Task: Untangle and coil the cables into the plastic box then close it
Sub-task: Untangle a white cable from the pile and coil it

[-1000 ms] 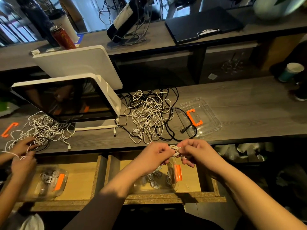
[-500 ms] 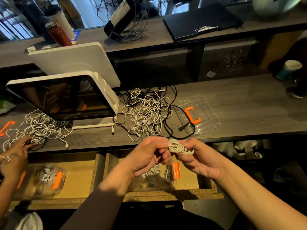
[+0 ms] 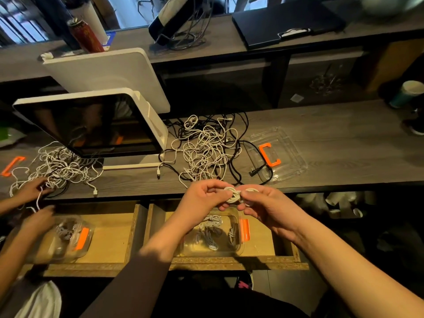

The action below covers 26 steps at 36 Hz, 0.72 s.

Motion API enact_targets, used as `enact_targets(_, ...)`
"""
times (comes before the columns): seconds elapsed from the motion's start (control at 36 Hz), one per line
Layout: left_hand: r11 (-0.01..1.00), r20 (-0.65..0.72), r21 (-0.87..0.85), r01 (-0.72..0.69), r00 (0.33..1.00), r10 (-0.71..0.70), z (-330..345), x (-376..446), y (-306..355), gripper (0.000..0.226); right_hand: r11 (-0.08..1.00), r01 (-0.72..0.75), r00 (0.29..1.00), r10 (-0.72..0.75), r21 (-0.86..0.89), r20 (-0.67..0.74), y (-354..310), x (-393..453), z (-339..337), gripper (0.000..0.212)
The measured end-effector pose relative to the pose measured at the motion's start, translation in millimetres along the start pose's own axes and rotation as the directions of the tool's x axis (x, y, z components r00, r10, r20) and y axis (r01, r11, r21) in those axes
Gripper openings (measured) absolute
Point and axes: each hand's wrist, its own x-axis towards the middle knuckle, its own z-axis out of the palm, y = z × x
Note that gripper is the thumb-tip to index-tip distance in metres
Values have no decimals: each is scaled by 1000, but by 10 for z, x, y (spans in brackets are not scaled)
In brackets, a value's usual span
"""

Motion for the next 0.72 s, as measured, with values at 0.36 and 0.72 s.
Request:
enact_targets(0.36, 988, -150, 45, 145, 979, -137, -296, 79, -464, 13, 988, 29, 955, -73, -151, -288, 429, 407, -18, 30)
enact_targets(0.72, 923, -287, 56, 381, 891, -351, -577, 292, -1167, 22, 887, -205, 851, -48, -413, -523, 1004, 1129, 12, 18)
